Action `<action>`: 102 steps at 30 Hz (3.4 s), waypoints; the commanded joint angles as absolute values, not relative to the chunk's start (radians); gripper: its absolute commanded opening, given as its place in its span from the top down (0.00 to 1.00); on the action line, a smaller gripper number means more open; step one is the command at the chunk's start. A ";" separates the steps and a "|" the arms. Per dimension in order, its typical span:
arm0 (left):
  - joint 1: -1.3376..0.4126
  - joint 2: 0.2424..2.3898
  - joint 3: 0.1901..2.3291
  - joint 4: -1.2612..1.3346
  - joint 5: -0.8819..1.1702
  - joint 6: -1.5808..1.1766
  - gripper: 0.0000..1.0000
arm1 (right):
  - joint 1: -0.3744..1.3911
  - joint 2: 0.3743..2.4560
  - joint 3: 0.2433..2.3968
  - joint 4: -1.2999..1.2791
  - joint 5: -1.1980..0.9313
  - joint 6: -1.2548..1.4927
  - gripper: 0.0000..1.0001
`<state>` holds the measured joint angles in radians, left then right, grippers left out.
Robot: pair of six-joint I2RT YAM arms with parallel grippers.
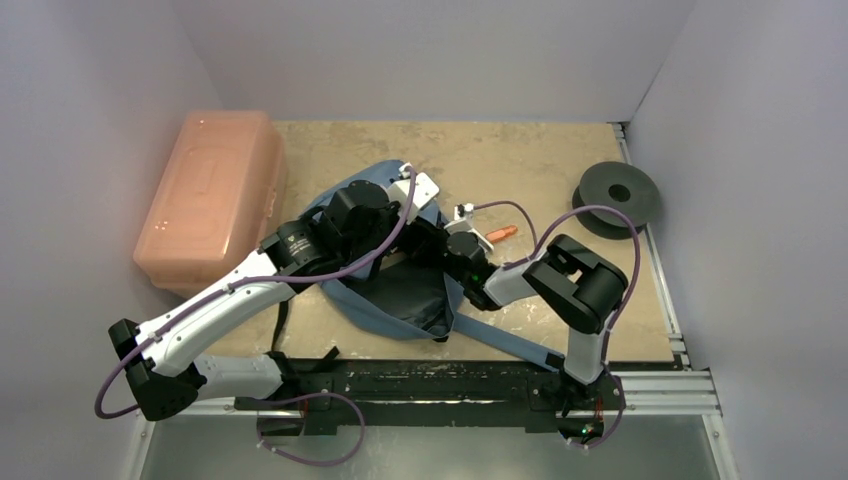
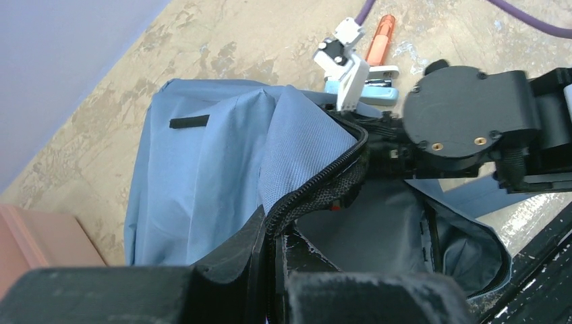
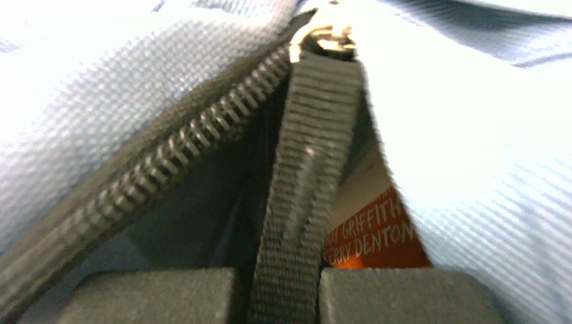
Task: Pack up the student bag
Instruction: Place the book in the student bag, then zip the student bag at the center of the board.
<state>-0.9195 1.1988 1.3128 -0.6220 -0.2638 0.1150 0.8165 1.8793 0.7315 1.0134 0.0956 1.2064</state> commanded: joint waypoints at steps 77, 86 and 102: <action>-0.316 0.806 1.000 -0.982 -0.254 -0.734 0.29 | 1.116 1.719 1.255 0.138 0.049 0.743 0.32; -0.316 0.727 1.013 -0.997 -0.299 -0.705 0.29 | 1.126 1.841 1.324 0.098 0.089 0.747 0.56; -0.316 0.753 0.989 -0.970 -0.245 -0.708 0.29 | 1.135 1.933 1.373 0.071 0.077 0.727 0.67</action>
<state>-0.3218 0.7464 0.9806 -0.9958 -0.2623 -0.7059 1.1275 1.9381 1.3334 0.0734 0.0608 0.7368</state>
